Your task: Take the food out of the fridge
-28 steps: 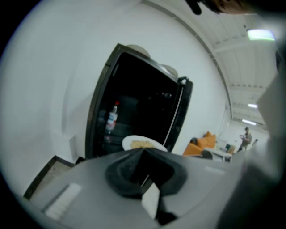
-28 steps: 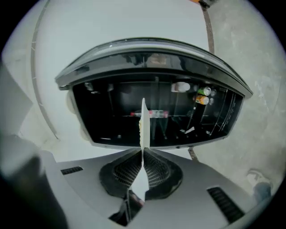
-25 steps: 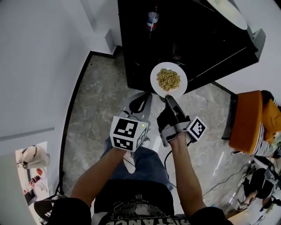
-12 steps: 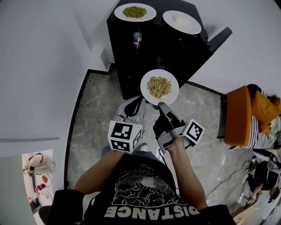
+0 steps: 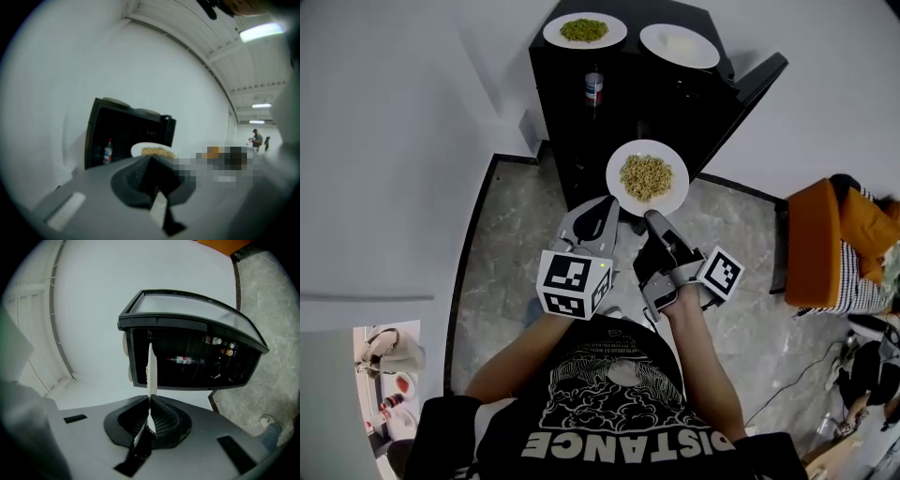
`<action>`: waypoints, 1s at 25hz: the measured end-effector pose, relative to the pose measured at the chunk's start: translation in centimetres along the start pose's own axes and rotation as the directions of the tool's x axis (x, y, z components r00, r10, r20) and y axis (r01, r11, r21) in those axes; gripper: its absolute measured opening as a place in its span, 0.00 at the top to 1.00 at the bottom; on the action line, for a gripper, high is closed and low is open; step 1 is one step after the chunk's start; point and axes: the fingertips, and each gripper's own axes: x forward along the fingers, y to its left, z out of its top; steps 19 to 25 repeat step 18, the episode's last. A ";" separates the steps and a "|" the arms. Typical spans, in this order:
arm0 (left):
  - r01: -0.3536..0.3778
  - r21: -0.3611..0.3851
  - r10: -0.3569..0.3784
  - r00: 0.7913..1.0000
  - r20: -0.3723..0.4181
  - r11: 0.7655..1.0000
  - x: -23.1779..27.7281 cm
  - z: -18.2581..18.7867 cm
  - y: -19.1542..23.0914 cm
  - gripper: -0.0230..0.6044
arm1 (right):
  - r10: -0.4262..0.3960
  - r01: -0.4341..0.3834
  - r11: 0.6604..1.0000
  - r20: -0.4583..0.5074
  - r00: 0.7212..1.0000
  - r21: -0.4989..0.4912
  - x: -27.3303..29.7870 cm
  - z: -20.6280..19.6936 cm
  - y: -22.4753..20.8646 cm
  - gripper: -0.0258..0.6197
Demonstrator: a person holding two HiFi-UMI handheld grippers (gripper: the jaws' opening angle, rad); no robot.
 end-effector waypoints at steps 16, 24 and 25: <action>-0.002 -0.007 0.002 1.000 -0.011 1.000 0.1 -0.9 -0.1 0.96 | -0.002 0.002 1.000 -0.009 1.000 -0.002 -0.2 0.1 -0.8 0.94; -0.003 -0.006 0.002 1.000 -0.011 1.000 0.4 -1.1 -0.3 0.96 | -0.001 0.001 1.000 -0.009 1.000 -0.002 -0.3 0.4 -1.0 0.94; -0.003 -0.006 0.002 1.000 -0.011 1.000 0.4 -1.1 -0.3 0.96 | -0.001 0.001 1.000 -0.009 1.000 -0.002 -0.3 0.4 -1.0 0.94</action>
